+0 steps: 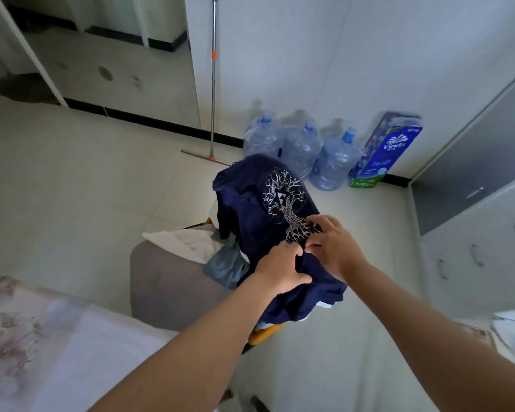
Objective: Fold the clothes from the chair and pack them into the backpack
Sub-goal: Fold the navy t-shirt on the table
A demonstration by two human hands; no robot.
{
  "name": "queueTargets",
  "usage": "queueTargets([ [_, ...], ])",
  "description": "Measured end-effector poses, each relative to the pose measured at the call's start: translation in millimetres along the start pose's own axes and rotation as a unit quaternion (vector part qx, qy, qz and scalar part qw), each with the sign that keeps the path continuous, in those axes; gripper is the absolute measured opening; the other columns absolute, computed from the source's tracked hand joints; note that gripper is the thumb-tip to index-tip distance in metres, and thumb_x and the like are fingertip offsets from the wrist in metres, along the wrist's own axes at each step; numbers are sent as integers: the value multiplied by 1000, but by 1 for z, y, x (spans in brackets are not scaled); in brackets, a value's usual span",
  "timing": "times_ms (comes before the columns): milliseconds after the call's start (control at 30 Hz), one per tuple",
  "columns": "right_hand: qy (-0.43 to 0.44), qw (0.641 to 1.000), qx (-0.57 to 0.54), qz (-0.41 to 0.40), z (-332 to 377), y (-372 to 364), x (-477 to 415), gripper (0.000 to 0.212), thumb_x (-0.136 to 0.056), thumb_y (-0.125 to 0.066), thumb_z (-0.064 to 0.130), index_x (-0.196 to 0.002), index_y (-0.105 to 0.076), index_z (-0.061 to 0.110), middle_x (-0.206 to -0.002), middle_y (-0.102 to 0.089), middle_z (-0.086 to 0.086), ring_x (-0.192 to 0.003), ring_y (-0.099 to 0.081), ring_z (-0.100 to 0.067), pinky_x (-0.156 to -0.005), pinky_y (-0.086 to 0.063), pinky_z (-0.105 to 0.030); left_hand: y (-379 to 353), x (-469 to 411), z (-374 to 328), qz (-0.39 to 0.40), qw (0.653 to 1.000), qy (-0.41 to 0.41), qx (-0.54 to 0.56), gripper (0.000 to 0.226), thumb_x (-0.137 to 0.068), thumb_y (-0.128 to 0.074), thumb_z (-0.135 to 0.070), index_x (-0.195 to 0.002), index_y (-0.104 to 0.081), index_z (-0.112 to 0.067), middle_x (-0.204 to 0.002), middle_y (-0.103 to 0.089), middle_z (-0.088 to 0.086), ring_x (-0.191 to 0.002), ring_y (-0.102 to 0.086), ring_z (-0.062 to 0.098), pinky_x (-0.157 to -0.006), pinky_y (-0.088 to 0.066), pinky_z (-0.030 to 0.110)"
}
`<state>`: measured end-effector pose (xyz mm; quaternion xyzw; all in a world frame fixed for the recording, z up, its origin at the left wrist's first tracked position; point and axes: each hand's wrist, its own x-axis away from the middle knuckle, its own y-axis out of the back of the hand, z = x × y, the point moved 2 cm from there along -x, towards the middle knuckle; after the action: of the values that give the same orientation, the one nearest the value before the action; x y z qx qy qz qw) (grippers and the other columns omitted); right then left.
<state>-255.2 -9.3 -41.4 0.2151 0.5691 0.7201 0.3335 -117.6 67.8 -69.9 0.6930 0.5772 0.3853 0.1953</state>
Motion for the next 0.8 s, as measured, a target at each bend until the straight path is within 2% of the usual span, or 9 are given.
queueTargets([
  [133, -5, 998, -40, -48, -1, 0, 10, 9, -85, -75, 16, -79, -75, 24, -126, -61, -4, -117, -51, -30, -97, -47, -46, -6, -6, 1, -103, 993, -28, 54, 14, -88, -71, -29, -95, -66, -18, -106, -56, 0, -98, -57, 21, -84, -49, 39],
  [200, -12, 996, -42, -79, 0, 0, 15, 6, -85, -75, 20, -88, -74, 24, -125, -60, -3, -117, -51, -29, -97, -47, -48, -2, -5, 3, -128, 988, -44, 71, 9, -93, -65, -23, -91, -65, -14, -101, -55, 1, -90, -57, 20, -81, -48, 39],
  [300, -50, 997, -31, -54, 6, 2, 24, 46, -76, -73, 40, -119, -64, 26, -129, -50, -1, -120, -43, -23, -104, -38, -38, 9, 3, 4, -171, 978, -89, 77, 11, -97, -55, -13, -86, -56, -10, -93, -50, 1, -80, -51, 19, -75, -45, 38],
  [367, -67, 997, -23, -15, 11, 0, 29, 65, -66, -76, 50, -123, -57, 26, -125, -46, 1, -115, -41, -20, -102, -36, -33, 20, 8, 4, -180, 976, -85, 90, 14, -97, -53, -12, -84, -52, -9, -87, -51, 1, -76, -49, 19, -70, -40, 34],
  [433, -75, 997, -32, -4, 14, -4, 32, 61, -63, -84, 45, -114, -58, 24, -115, -48, 1, -104, -46, -21, -96, -42, -34, 32, 12, 0, -169, 978, -68, 103, 17, -99, -52, -15, -84, -49, -9, -83, -53, 3, -73, -48, 19, -63, -31, 29],
  [533, -70, 990, -63, -105, 18, -1, 24, 24, -76, -83, 18, -98, -72, 18, -101, -60, -1, -82, -60, -26, -75, -54, -42, 44, 18, -5, -153, 982, -72, 89, 20, -103, -46, -18, -84, -41, -12, -76, -50, 0, -67, -43, 19, -59, -25, 28],
  [600, -54, 988, -42, -140, 24, 7, 18, 18, -84, -76, 12, -100, -78, 19, -100, -66, 1, -76, -65, -25, -68, -55, -38, 51, 19, -3, -160, 981, -62, 90, 22, -103, -45, -22, -84, -40, -13, -76, -49, -3, -67, -44, 19, -61, -29, 30],
  [700, -60, 992, -50, -103, 33, 19, 9, 29, -94, -66, 16, -122, -72, 23, -109, -63, 1, -84, -65, -23, -72, -54, -35, 60, 18, 4, -197, 972, -62, 116, 19, -97, -57, -32, -93, -49, -15, -89, -53, -5, -77, -50, 16, -67, -39, 32],
  [800, -120, 984, -118, -59, 36, 32, -7, 31, -101, -56, 18, -130, -66, 22, -105, -60, 2, -93, -60, -21, -84, -47, -33, 60, 26, 5, -195, 975, -98, 35, 51, -73, -75, -53, -102, -48, -22, -102, -45, -8, -91, -44, 15, -73, -42, 30],
])
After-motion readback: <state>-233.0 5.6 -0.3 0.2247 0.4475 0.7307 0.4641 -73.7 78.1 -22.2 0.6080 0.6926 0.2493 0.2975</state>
